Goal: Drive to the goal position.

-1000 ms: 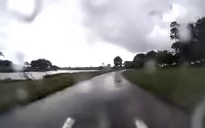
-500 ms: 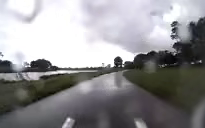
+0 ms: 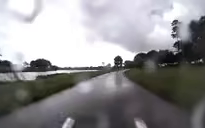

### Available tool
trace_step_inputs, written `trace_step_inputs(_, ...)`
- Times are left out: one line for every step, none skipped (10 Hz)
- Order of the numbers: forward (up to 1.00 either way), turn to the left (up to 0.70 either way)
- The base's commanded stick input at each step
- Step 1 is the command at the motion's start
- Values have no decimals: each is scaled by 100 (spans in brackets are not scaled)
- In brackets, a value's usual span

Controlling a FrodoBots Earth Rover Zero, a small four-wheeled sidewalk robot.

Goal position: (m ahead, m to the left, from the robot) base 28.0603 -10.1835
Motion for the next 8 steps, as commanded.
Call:
trace_step_inputs(100,0)
trace_step_inputs(100,0)
trace_step_inputs(100,0)
trace_step_inputs(100,-1)
trace_step_inputs(100,-25)
trace_step_inputs(100,-38)
trace_step_inputs(100,-7)
trace_step_inputs(100,0)
